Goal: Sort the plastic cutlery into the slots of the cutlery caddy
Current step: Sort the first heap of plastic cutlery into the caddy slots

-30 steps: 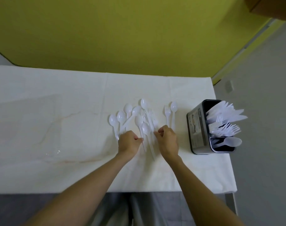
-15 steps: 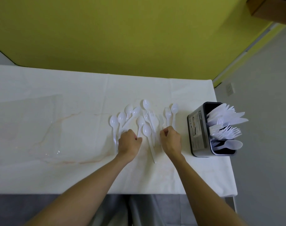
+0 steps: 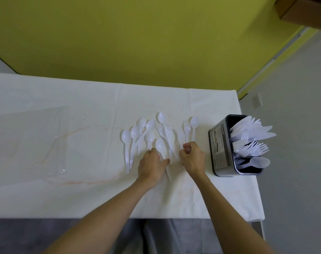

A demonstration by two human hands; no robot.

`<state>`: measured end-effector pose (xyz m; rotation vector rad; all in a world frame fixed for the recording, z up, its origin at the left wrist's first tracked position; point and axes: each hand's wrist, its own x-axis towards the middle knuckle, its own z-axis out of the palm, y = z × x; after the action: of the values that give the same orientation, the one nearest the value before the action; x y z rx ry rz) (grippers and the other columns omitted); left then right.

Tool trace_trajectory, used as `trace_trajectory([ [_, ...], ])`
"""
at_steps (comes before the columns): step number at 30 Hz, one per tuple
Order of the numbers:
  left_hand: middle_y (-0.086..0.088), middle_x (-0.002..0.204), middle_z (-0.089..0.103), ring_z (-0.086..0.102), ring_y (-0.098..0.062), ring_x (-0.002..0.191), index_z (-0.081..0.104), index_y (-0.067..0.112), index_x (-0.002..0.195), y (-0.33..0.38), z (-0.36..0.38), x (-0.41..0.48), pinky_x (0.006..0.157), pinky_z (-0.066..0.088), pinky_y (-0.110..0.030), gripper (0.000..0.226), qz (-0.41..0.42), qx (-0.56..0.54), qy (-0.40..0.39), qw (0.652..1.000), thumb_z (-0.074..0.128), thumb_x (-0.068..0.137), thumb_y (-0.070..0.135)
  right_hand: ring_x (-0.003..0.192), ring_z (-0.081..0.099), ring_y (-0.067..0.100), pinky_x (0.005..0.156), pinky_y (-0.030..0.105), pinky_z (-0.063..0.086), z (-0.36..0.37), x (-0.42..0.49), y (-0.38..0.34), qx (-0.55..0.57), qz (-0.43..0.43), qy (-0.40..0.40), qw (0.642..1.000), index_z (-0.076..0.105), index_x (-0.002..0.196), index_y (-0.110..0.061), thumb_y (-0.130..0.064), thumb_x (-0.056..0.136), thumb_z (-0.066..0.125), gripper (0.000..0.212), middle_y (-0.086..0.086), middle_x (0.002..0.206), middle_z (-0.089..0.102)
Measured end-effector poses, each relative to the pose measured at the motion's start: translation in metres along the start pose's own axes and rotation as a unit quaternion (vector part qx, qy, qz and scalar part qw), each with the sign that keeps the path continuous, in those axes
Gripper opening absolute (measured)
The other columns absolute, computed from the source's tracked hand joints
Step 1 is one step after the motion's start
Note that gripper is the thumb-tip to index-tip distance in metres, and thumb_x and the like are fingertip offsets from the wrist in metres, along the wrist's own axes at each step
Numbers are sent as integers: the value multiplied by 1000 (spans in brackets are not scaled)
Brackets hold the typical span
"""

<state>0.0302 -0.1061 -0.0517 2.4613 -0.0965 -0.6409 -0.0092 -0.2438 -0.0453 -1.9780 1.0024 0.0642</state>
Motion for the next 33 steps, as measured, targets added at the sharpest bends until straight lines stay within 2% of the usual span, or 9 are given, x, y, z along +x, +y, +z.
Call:
trace_trajectory([
  [5,1,73,59,58,-18,71,55,10,76,-19,-16,9,53,31,-19,27,1,-21,37,999,63,89,32,77,64,22,72,40,58,2,3,1,30,-9,40,999,61,103,-12,-19,91,61,14,1,83,65],
  [8,1,84,55,57,-17,76,50,13,83,-20,-22,13,61,34,-22,25,13,-25,73,997,62,90,33,74,58,18,67,28,48,2,6,0,17,-20,99,995,61,101,-8,-18,91,63,14,2,81,61],
  [10,0,88,54,56,-17,79,48,13,86,-13,-19,13,64,37,-24,23,47,-27,87,995,60,91,32,77,57,19,68,29,49,0,12,0,-17,-32,118,992,61,102,-8,-17,90,65,15,5,88,60],
  [16,-4,97,52,55,-23,83,51,8,101,38,6,20,64,41,-29,50,3,9,4,1000,66,81,52,81,58,25,75,39,54,-2,28,-5,-146,-37,69,986,58,100,-6,-19,90,65,18,8,99,55],
  [20,-11,107,54,54,-27,84,54,4,104,44,11,26,65,41,-31,33,-26,9,-31,999,63,86,30,75,60,26,66,37,54,-3,32,-4,-171,-21,45,984,57,88,-3,-15,88,61,13,13,93,59],
  [23,-13,95,54,55,-28,82,52,6,84,37,5,24,57,38,-29,15,-27,5,-50,998,57,86,20,71,58,25,58,30,47,-6,30,-4,-180,-19,28,983,52,81,-6,-17,86,60,14,12,88,57],
  [28,-2,58,44,42,-16,52,37,12,56,27,-13,23,43,27,-25,32,-39,21,-92,995,61,77,14,69,63,28,54,29,47,-12,26,-6,-187,-9,-4,982,55,78,-5,-19,87,60,17,14,85,61],
  [31,-1,57,57,52,-12,49,45,13,55,25,-29,22,48,41,-22,35,-46,-29,-166,985,72,75,17,69,69,26,59,33,57,-18,21,-10,-139,13,-31,990,60,85,-2,-20,88,63,18,11,83,65],
  [33,-1,55,61,57,-10,46,52,12,60,24,-41,19,55,49,-22,31,-66,-89,-215,970,78,74,19,68,70,22,51,23,54,-22,15,-13,-65,31,-44,996,62,89,-2,-16,88,65,14,10,85,67],
])
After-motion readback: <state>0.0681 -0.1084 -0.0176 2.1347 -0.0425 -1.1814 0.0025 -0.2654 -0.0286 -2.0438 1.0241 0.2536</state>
